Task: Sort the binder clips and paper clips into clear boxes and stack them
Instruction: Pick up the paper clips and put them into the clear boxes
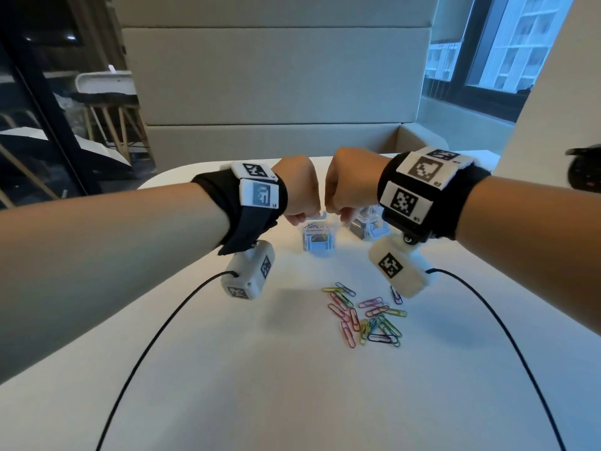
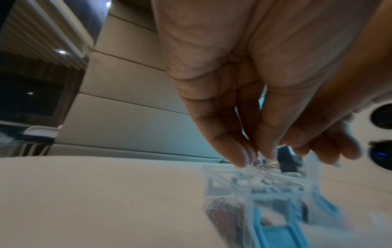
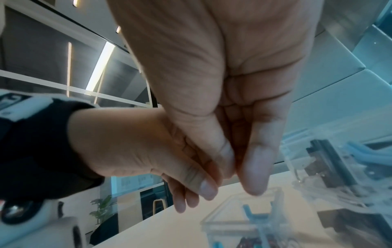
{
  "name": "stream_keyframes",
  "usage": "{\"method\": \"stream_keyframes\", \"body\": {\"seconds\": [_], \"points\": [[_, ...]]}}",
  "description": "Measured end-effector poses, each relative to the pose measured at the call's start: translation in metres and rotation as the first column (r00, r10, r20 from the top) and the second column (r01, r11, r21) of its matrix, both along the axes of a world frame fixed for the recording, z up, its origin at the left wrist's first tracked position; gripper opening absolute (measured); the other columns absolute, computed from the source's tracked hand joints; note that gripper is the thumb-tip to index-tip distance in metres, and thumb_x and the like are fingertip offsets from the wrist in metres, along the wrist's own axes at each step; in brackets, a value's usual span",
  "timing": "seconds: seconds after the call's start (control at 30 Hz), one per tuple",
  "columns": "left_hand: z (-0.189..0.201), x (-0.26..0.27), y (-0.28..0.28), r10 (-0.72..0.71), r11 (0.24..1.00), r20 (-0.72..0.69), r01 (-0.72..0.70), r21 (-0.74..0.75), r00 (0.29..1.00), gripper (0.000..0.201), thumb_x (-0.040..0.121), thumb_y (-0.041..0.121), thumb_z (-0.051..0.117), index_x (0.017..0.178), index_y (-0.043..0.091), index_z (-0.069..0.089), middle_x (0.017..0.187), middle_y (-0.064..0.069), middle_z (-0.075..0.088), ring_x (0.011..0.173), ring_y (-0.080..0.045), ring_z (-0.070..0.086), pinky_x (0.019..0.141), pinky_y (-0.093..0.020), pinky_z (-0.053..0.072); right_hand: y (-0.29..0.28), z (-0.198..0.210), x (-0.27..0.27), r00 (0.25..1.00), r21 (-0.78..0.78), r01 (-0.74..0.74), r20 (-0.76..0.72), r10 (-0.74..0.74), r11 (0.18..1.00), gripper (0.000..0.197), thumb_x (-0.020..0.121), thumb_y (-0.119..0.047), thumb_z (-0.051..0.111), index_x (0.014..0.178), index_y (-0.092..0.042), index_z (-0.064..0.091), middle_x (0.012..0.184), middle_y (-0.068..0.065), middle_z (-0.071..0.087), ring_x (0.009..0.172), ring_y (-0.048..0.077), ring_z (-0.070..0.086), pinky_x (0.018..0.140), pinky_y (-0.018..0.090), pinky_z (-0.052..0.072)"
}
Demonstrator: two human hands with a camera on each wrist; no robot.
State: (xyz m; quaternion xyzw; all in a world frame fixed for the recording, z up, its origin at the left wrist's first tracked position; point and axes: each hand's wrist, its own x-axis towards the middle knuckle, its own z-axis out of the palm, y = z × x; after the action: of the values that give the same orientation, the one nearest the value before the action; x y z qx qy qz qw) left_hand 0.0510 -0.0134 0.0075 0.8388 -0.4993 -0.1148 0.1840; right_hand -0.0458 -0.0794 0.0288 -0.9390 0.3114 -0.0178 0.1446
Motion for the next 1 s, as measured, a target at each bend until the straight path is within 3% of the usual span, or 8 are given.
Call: {"method": "stream_keyframes", "body": {"seconds": [0.1,0.23,0.37,0.5,0.67,0.8,0.87,1.0], "points": [[-0.005,-0.014,0.017,-0.221,0.975,0.066,0.218,0.051,0.973,0.005,0.077,0.01,0.07,0.08,0.009,0.075,0.073,-0.009,0.074,0.058,-0.016,0.067,0.064,-0.024,0.057,0.005,-0.008,-0.022,0.996,0.031,-0.057,-0.072,0.059,0.998,0.014,0.082,-0.007,0.065,0.09,-0.003,0.075,0.079,0.008,0.077,0.066,0.018,0.074,0.077,0.028,0.059],[-0.019,-0.033,0.033,-0.435,0.893,0.123,0.409,0.189,0.892,0.004,0.079,0.019,0.072,0.083,0.018,0.074,0.07,0.002,0.071,0.061,-0.011,0.064,0.063,-0.017,0.047,0.014,-0.025,-0.051,0.968,0.089,-0.095,-0.226,0.113,0.991,0.011,0.084,-0.013,0.067,0.089,-0.007,0.076,0.073,0.004,0.077,0.066,0.015,0.075,0.071,0.023,0.059],[-0.036,-0.039,0.034,-0.483,0.866,0.165,0.442,0.233,0.86,0.019,0.081,0.017,0.071,0.1,0.019,0.073,0.094,0.002,0.073,0.069,-0.004,0.056,0.063,-0.013,0.041,0.014,-0.041,-0.069,0.939,0.033,-0.094,-0.33,0.099,0.995,0.017,0.085,-0.026,0.071,0.093,-0.011,0.073,0.071,0.001,0.076,0.058,0.011,0.07,0.069,0.022,0.057],[-0.04,-0.042,0.036,-0.544,0.825,0.18,0.485,0.289,0.819,0.033,0.083,0.013,0.068,0.113,0.027,0.068,0.105,0.006,0.067,0.067,0.0,0.047,0.062,-0.009,0.035,0.012,-0.05,-0.077,0.936,0.025,-0.068,-0.345,0.072,0.997,0.019,0.083,-0.025,0.074,0.095,-0.01,0.071,0.062,-0.002,0.069,0.058,0.014,0.07,0.064,0.022,0.057],[-0.043,-0.046,0.035,-0.553,0.817,0.213,0.473,0.33,0.806,0.025,0.084,0.013,0.066,0.107,0.022,0.071,0.102,0.005,0.07,0.076,-0.006,0.054,0.068,-0.019,0.043,0.013,-0.052,-0.076,0.927,-0.002,-0.11,-0.36,0.102,0.994,0.01,0.082,-0.009,0.071,0.092,-0.007,0.074,0.08,0.005,0.077,0.061,0.014,0.073,0.069,0.024,0.059],[-0.045,-0.044,0.035,-0.52,0.838,0.214,0.444,0.317,0.827,0.02,0.084,0.015,0.067,0.103,0.018,0.073,0.098,0.003,0.073,0.089,-0.013,0.064,0.079,-0.023,0.049,0.011,-0.053,-0.072,0.924,-0.033,-0.111,-0.372,0.091,0.993,0.013,0.082,-0.003,0.066,0.092,-0.007,0.074,0.062,-0.002,0.071,0.058,0.011,0.07,0.073,0.025,0.058],[-0.045,-0.044,0.036,-0.507,0.848,0.214,0.439,0.297,0.835,0.019,0.085,0.015,0.066,0.102,0.017,0.073,0.098,0.002,0.073,0.088,-0.012,0.064,0.08,-0.023,0.051,0.011,-0.053,-0.071,0.921,-0.049,-0.108,-0.382,0.081,0.993,0.016,0.081,-0.004,0.065,0.095,-0.007,0.072,0.057,-0.005,0.067,0.065,0.011,0.07,0.073,0.025,0.055],[-0.047,-0.044,0.037,-0.48,0.869,0.229,0.423,0.257,0.847,0.019,0.086,0.013,0.063,0.101,0.015,0.074,0.097,0.001,0.073,0.079,-0.009,0.058,0.078,-0.023,0.051,0.008,-0.054,-0.071,0.923,-0.062,-0.053,-0.384,0.025,0.997,0.019,0.078,-0.01,0.071,0.096,-0.005,0.071,0.075,0.003,0.077,0.07,0.013,0.075,0.078,0.029,0.06]]}}
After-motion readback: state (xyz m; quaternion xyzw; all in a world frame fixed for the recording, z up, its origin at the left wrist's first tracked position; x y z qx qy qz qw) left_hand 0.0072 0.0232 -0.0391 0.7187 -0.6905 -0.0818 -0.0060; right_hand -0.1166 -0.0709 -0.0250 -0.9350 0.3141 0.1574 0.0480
